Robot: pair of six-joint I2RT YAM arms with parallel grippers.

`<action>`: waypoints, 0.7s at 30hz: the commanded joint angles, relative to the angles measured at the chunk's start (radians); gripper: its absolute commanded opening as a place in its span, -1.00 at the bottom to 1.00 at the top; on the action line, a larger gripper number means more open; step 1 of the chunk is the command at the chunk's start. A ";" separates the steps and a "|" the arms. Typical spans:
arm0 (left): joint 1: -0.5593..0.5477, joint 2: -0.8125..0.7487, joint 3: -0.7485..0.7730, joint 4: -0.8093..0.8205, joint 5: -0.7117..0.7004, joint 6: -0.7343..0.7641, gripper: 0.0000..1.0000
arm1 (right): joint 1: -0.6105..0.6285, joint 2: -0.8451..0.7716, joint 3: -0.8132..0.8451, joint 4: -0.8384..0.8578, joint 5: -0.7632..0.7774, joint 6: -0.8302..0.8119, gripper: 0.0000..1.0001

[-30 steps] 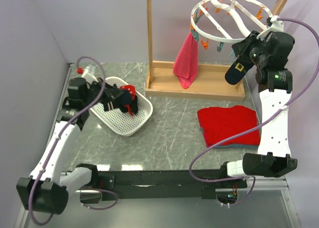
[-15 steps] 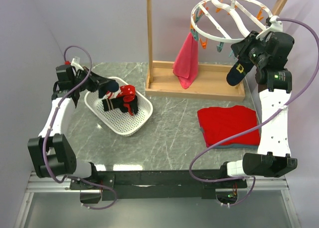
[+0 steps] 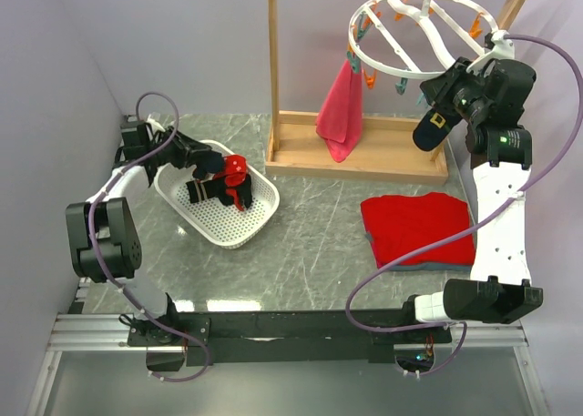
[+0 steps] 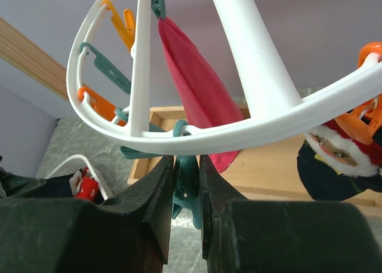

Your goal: Remove the socks clipped to the hanger

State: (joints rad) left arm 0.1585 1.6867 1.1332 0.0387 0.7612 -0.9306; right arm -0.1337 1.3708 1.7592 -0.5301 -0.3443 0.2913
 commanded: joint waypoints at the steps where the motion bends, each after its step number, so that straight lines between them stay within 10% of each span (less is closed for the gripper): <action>1: -0.033 -0.068 -0.004 0.043 0.024 0.024 -0.32 | -0.006 -0.027 -0.003 0.033 -0.028 0.011 -1.00; 8: -0.039 -0.223 -0.107 0.036 0.046 0.067 0.35 | -0.006 -0.030 -0.007 0.038 -0.030 0.011 -1.00; 21: -0.175 -0.406 -0.171 -0.109 -0.130 0.130 0.39 | -0.004 -0.039 -0.009 0.027 -0.025 0.006 -1.00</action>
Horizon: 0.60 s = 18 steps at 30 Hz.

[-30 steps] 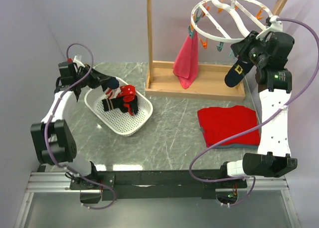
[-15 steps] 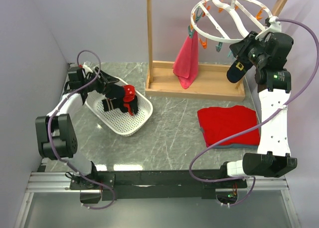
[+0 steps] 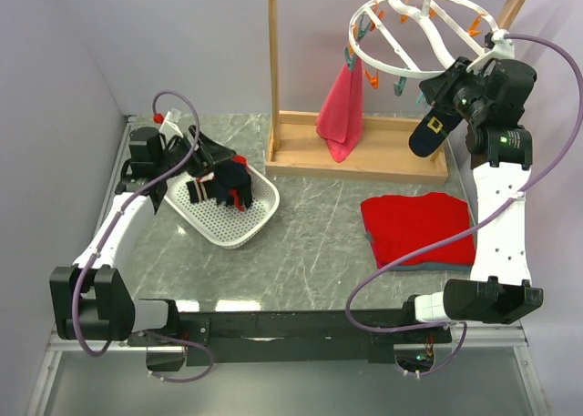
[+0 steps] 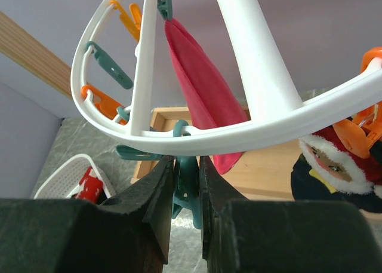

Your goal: Remove the socks clipped to the hanger

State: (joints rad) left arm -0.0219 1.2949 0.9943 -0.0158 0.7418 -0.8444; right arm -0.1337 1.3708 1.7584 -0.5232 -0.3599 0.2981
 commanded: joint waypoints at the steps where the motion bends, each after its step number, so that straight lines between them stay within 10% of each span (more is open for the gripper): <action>1: 0.005 0.009 -0.028 -0.058 -0.113 0.042 0.38 | -0.006 -0.039 -0.008 0.019 -0.008 -0.001 -1.00; 3: 0.005 0.033 -0.010 -0.032 -0.073 0.031 0.28 | -0.003 -0.041 -0.011 0.020 -0.011 -0.001 -1.00; 8: 0.004 0.047 0.018 -0.009 -0.091 0.016 -0.98 | -0.003 -0.044 -0.013 0.015 -0.007 -0.004 -1.00; 18: 0.020 0.087 0.292 -0.331 -0.378 0.212 -0.98 | -0.004 -0.047 -0.019 0.023 -0.014 0.003 -1.00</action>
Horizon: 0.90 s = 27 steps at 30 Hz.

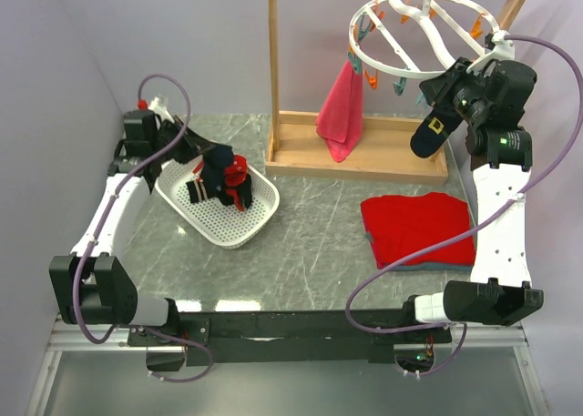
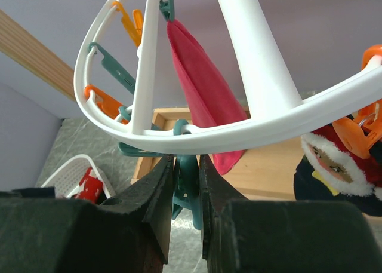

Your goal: Remove the socks clipped to the hanger

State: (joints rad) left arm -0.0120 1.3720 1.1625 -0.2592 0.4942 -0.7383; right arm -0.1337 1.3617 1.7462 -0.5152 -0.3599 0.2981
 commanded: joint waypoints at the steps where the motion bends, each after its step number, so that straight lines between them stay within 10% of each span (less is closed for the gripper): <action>1: 0.010 0.039 0.185 -0.106 -0.141 0.120 -0.98 | -0.003 -0.039 -0.007 0.017 -0.017 0.001 -1.00; 12: 0.000 0.257 0.077 -0.091 -0.054 0.129 -0.24 | -0.004 -0.038 -0.008 0.017 -0.021 0.001 -1.00; 16: -0.025 0.158 -0.049 -0.046 -0.054 0.097 0.46 | -0.003 -0.036 -0.010 0.026 -0.030 0.007 -1.00; 27: -0.085 -0.138 -0.044 -0.187 -0.172 0.143 0.63 | -0.003 -0.035 -0.010 0.020 -0.034 0.007 -1.00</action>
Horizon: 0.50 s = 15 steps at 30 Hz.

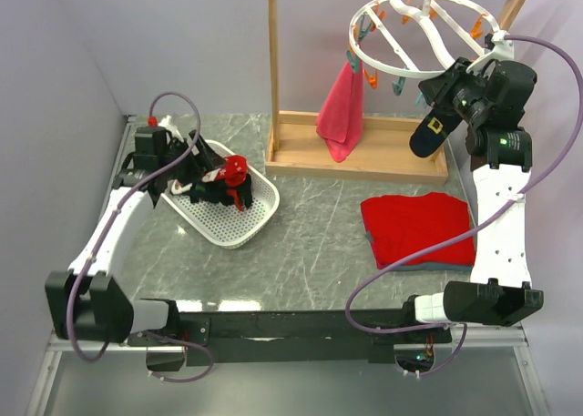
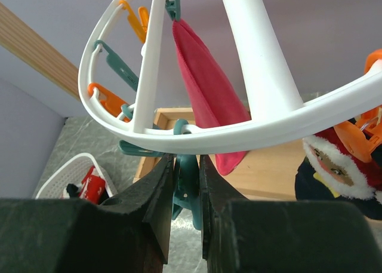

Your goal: Remove the socks clipped to the hanger

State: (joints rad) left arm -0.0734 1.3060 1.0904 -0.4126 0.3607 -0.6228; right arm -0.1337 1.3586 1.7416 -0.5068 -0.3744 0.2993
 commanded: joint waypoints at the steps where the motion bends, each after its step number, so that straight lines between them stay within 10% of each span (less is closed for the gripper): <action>1: -0.025 -0.091 0.023 -0.026 -0.022 0.025 0.64 | -0.003 -0.032 -0.005 0.010 -0.018 0.004 -1.00; 15: -0.429 -0.085 -0.039 0.624 -0.001 -0.069 0.55 | 0.058 -0.039 0.022 -0.030 0.049 0.009 -1.00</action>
State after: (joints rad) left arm -0.3607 1.1332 0.9920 -0.0536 0.4019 -0.6922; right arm -0.1017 1.3575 1.7420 -0.5095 -0.3534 0.3027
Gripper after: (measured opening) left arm 0.761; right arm 0.242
